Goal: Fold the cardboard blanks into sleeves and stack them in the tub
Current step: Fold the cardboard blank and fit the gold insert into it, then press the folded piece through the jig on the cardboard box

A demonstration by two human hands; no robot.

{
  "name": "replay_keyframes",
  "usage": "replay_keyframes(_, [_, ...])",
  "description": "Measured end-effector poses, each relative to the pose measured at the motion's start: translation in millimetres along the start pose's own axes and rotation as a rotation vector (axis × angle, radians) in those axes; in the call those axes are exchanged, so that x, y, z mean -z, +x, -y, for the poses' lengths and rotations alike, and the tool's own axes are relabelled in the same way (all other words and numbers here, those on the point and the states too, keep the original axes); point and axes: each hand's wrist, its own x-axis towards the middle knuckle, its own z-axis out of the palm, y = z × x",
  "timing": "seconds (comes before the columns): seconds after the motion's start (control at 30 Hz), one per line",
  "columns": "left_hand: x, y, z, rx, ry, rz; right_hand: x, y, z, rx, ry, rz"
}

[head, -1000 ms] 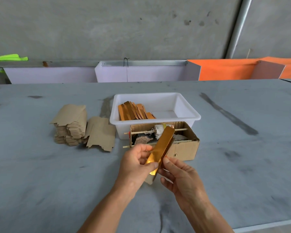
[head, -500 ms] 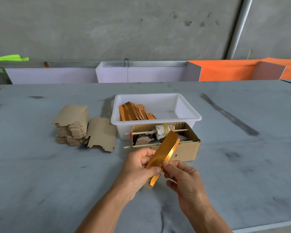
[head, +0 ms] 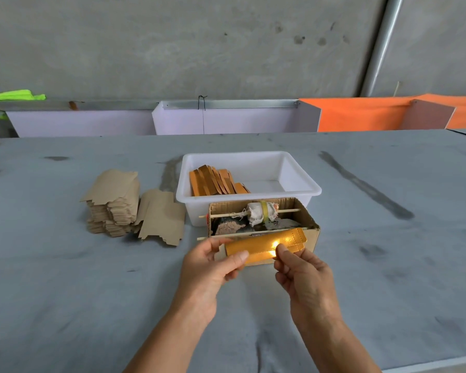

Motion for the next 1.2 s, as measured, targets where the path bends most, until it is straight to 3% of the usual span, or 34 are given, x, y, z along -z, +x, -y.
replay_keyframes(0.17, [-15,-7,9,0.059,-0.260,-0.070,-15,-6,-5,-0.059,0.090,-0.050])
replay_keyframes(0.43, [-16,-11,6,0.009,-0.269,-0.142,-18,-12,-3,-0.085,0.000,-0.001])
replay_keyframes(0.53, [-13,-9,4,0.024,-0.295,-0.171,-16,-10,1,-0.015,-0.170,-0.011])
replay_keyframes(0.67, [-5,-7,3,0.046,-0.277,-0.145,-3,6,23,0.476,-0.568,-0.252])
replay_keyframes(0.73, [-3,-6,4,0.053,-0.220,-0.122,-2,19,36,0.603,-0.815,-0.239])
replay_keyframes(0.87, [-3,-6,9,0.086,-0.163,-0.124,-13,51,42,0.566,-1.272,-0.104])
replay_keyframes(1.0, [-6,-5,9,0.115,-0.168,-0.132,-20,73,45,0.505,-1.525,0.005])
replay_keyframes(1.2, [-5,0,4,0.150,-0.170,-0.169,-30,94,45,0.330,-1.556,0.056])
